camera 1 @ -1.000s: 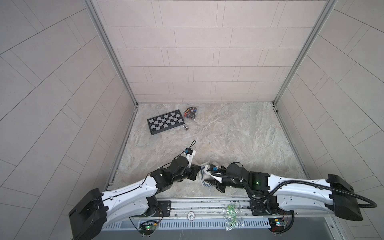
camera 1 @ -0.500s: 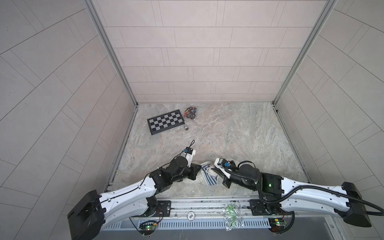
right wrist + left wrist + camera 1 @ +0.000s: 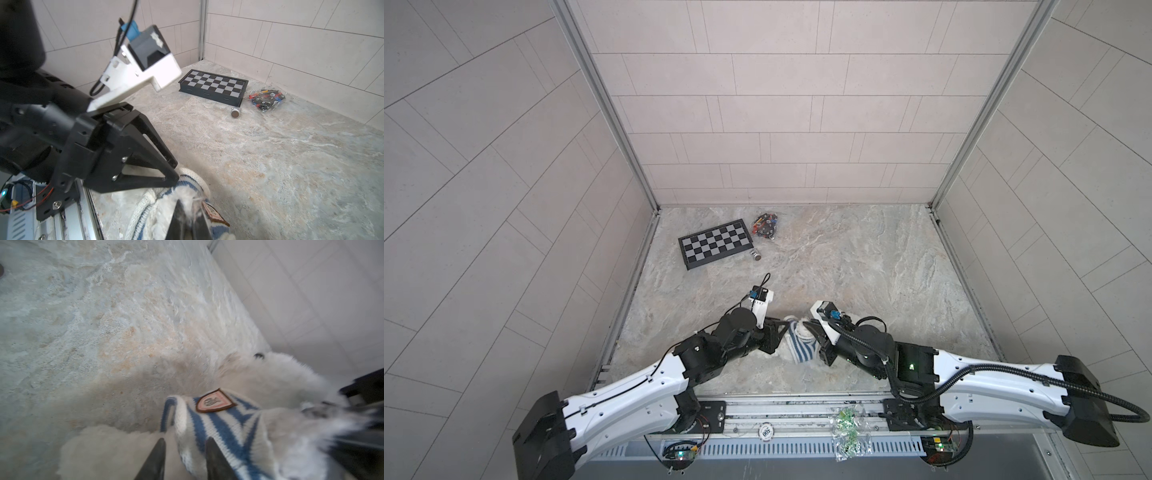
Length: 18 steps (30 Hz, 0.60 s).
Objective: Dress the teddy bear
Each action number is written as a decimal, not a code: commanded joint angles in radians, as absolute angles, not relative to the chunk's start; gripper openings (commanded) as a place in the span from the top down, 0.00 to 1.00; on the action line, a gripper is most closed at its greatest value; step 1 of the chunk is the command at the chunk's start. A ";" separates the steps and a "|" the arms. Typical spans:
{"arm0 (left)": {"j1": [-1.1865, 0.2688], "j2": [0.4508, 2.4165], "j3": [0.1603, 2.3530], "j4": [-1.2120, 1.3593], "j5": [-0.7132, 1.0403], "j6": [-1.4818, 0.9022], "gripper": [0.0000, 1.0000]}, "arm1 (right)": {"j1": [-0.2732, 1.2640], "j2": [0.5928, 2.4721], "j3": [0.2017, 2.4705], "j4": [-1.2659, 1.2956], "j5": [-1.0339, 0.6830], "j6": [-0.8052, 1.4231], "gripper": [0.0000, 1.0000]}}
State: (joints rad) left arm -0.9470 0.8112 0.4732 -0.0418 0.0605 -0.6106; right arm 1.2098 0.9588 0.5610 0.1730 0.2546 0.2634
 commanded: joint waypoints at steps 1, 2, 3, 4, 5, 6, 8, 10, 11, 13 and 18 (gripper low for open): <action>-0.986 0.708 0.521 -0.173 -0.025 -0.599 0.50 | 1.202 0.971 0.613 0.246 0.309 0.360 1.00; -0.997 0.665 0.522 -0.207 -0.053 -0.605 0.46 | 1.200 0.979 0.614 0.243 0.313 0.375 1.00; -1.008 0.622 0.521 -0.236 -0.080 -0.614 0.45 | 1.199 0.986 0.635 0.238 0.322 0.392 1.00; -1.017 0.587 0.515 -0.256 -0.096 -0.623 0.43 | 1.197 0.991 0.648 0.235 0.332 0.410 1.00; -1.026 0.549 0.507 -0.274 -0.115 -0.637 0.43 | 1.192 0.996 0.652 0.232 0.338 0.428 1.00; -1.030 0.518 0.495 -0.284 -0.126 -0.649 0.43 | 1.185 0.999 0.660 0.228 0.343 0.443 1.00; -1.038 0.476 0.471 -0.273 -0.129 -0.665 0.43 | 1.174 1.010 0.677 0.210 0.354 0.462 1.00; -1.045 0.462 0.444 -0.222 -0.115 -0.676 0.50 | 1.164 1.024 0.695 0.186 0.363 0.476 1.00; -1.050 0.469 0.431 -0.178 -0.100 -0.682 0.55 | 1.157 1.032 0.701 0.180 0.366 0.486 1.00; -1.065 0.510 0.401 -0.058 -0.073 -0.699 0.59 | 1.148 1.043 0.703 0.183 0.364 0.504 1.00; -1.129 0.685 0.416 0.096 -0.092 -0.683 0.55 | 1.144 1.058 0.701 0.193 0.360 0.532 1.00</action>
State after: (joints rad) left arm -1.1038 0.6300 0.4091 -0.0338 -0.0803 -0.6891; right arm 1.1446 1.0599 0.6804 0.1688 0.3393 0.4824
